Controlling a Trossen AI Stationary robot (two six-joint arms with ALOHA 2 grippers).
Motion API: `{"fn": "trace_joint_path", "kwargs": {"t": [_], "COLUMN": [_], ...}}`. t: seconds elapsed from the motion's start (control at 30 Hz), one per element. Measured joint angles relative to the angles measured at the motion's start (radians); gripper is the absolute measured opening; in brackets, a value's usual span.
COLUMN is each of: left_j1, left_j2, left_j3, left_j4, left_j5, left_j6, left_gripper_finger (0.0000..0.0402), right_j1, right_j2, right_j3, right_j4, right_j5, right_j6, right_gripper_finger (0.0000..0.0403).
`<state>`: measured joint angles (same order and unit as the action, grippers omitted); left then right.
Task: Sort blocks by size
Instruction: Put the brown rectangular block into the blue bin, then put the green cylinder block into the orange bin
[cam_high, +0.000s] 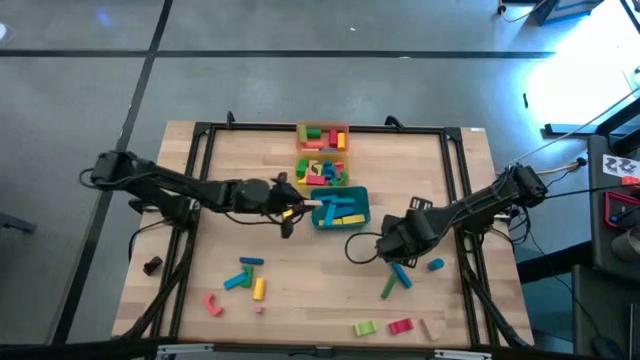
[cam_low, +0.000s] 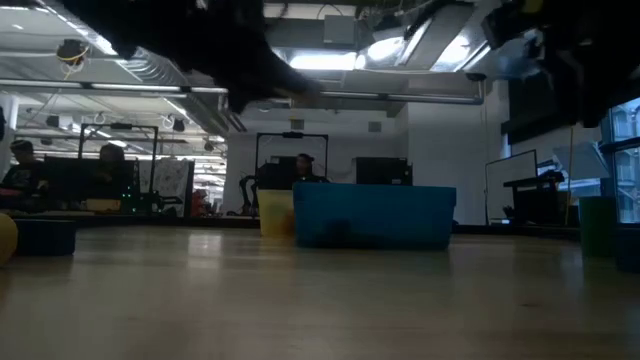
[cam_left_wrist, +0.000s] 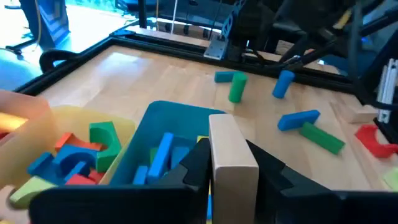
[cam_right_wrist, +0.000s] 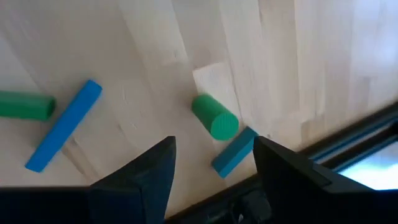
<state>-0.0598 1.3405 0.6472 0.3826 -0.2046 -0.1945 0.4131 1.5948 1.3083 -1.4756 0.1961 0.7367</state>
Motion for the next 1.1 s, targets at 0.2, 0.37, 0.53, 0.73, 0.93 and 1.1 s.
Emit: {"fn": "trace_joint_path", "kwargs": {"t": [0.2,0.37,0.53,0.73,0.93,1.1], "left_j1": [0.053,0.084,0.099,0.1,0.1,0.1], "left_j2": [0.165,0.273,0.341,0.305,0.281,0.28], "left_j3": [0.0,0.032,0.082,0.09,0.09,0.09], "left_j4": [0.181,0.231,0.225,0.226,0.232,0.223], "left_j5": [0.018,0.019,0.018,0.019,0.018,0.019], "left_j6": [0.05,0.048,0.046,0.046,0.041,0.039], "left_gripper_finger": [0.0086,0.0107,0.0128,0.014,0.0141,0.0141], "right_j1": [0.029,0.025,0.025,0.025,0.025,-0.01], "right_j2": [0.0,-0.031,-0.121,-0.253,-0.339,-0.367], "right_j3": [-0.002,-0.028,-0.111,-0.229,-0.347,-0.419], "right_j4": [-0.088,-0.092,-0.062,0.09,0.224,0.262], "right_j5": [-0.003,0.003,0.029,0.021,0.011,-0.031], "right_j6": [0.002,0.0,0.046,0.095,0.096,0.093], "right_gripper_finger": [0.0218,0.0218,0.0218,0.0218,0.0218,0.0218]}}
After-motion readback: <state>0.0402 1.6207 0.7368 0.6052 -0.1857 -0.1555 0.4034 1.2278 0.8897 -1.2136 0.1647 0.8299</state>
